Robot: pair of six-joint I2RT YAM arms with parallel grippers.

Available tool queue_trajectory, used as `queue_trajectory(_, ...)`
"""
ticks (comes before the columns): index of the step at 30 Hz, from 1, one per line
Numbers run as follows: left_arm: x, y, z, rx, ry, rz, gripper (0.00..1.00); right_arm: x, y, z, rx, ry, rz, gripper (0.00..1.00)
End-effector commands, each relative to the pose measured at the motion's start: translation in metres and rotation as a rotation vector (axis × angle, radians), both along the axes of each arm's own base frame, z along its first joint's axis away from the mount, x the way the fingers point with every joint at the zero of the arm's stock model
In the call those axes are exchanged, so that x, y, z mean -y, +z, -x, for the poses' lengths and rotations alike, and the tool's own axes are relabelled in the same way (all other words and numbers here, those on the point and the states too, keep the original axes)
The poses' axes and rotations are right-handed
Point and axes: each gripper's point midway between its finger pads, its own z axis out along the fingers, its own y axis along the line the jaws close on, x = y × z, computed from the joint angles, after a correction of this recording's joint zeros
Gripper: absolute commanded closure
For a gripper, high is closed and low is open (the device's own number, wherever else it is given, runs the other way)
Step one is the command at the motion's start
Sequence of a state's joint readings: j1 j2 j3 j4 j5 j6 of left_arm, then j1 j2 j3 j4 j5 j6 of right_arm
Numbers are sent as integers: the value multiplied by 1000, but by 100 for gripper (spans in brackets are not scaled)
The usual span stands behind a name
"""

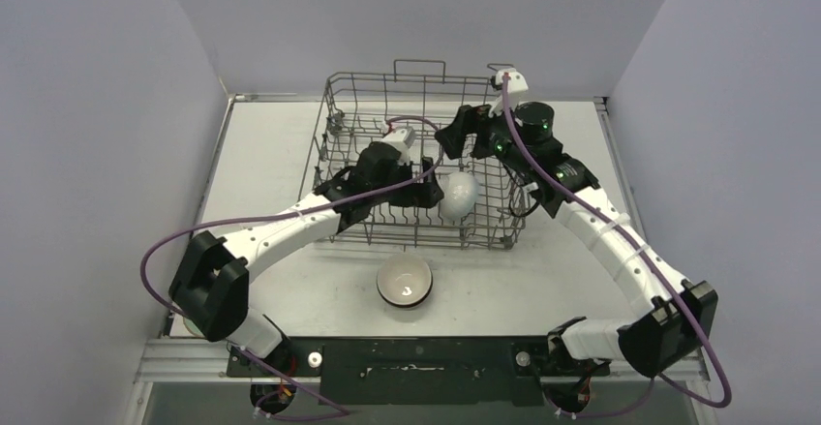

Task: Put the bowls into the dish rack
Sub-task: Turn the bowl upside down on the dish rack.

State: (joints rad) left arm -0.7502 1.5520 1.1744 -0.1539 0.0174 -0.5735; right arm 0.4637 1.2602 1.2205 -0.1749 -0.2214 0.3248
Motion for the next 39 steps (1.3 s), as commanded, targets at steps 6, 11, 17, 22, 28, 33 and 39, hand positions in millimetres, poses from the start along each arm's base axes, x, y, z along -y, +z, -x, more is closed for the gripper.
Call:
queue_trajectory(6, -89, 58, -23, 140, 312, 182, 2, 23, -47, -37, -256, -106, 168, 10)
queue_trajectory(11, -124, 62, -18, 204, 397, 145, 3, 32, -69, -38, -355, -148, 235, 10)
queue_trajectory(17, -152, 77, -11, 281, 457, 99, 2, 65, -103, -37, -445, -282, 382, 10)
queue_trajectory(22, -179, 84, -4, 334, 517, 24, 3, 95, -116, -36, -462, -377, 456, 10)
queue_trajectory(28, -193, 79, 1, 359, 518, -35, 4, 67, -94, -23, -351, -83, 254, 10)
queue_trajectory(33, -187, 73, -3, 339, 479, -63, 4, 37, -70, -7, -274, 123, 138, 10)
queue_trajectory(39, -182, 65, -8, 294, 438, -106, 4, 40, -51, -7, -212, 119, 44, 10)
